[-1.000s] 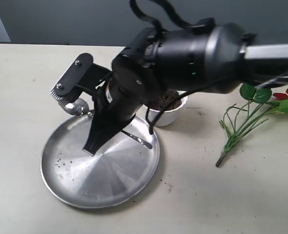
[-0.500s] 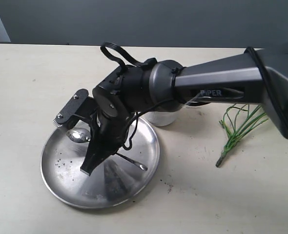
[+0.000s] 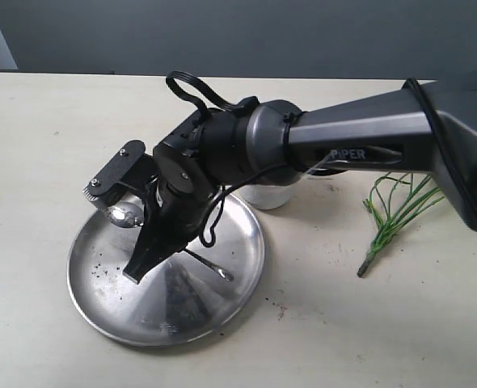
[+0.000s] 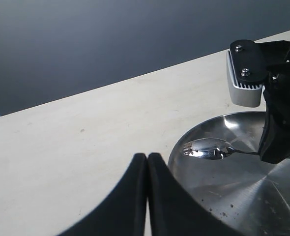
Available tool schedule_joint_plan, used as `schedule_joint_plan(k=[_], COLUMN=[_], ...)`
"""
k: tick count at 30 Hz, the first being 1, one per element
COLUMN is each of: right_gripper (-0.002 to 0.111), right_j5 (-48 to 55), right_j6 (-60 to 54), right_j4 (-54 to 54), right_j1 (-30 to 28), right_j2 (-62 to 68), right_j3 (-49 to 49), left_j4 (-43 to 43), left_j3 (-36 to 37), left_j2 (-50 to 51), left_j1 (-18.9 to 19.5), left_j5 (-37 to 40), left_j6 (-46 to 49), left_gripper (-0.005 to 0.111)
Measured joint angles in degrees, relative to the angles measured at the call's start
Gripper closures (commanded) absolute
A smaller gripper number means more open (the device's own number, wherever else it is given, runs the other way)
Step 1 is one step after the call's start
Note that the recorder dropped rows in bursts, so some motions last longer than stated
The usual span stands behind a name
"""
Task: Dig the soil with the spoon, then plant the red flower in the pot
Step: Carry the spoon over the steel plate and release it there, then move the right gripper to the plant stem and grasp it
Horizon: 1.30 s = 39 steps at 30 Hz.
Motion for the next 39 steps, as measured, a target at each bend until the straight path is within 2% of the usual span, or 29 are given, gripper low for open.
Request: schedule_joint_plan(k=[5,10,15,20,24,27,31,34,39], right_gripper=[0.105,0.084,0.072,0.072,0.074,0.082,0.097,0.1,0.1], right_j5=[0.2,1.1,1.6,5.6,14.6,20.1,21.0,19.2,17.6], right_j6=[0.0,0.1,0.1,2.6,5.5,7.6,13.2,24.5,50.5], right_j4=[0.0,-1.0,-1.1,-1.2,-1.2,-1.6,-4.9,-11.8,-31.2], right_j1=[0.0,0.0,0.0,0.0,0.0,0.0,0.0,0.0,-0.5], right_j2=[0.0,0.0,0.0,-0.4,-3.5,-7.1,-12.3,-17.1,-25.2], right_j3=[0.0,0.0,0.0,-0.1,-0.1,0.6,5.5,12.9,27.7], left_j4=[0.0,0.0,0.0,0.0,0.0,0.0,0.0,0.0,0.0], left_j3=[0.0,0.0,0.0,0.0,0.0,0.0,0.0,0.0,0.0], left_j2=[0.0,0.0,0.0,0.0,0.0,0.0,0.0,0.0,0.0], left_j1=[0.0,0.0,0.0,0.0,0.0,0.0,0.0,0.0,0.0], left_j5=[0.0,0.0,0.0,0.0,0.0,0.0,0.0,0.0,0.0], left_j6=[0.0,0.0,0.0,0.0,0.0,0.0,0.0,0.0,0.0], left_gripper=[0.106,0.106,0.106,0.106,0.106,0.106,0.106,0.106,0.106])
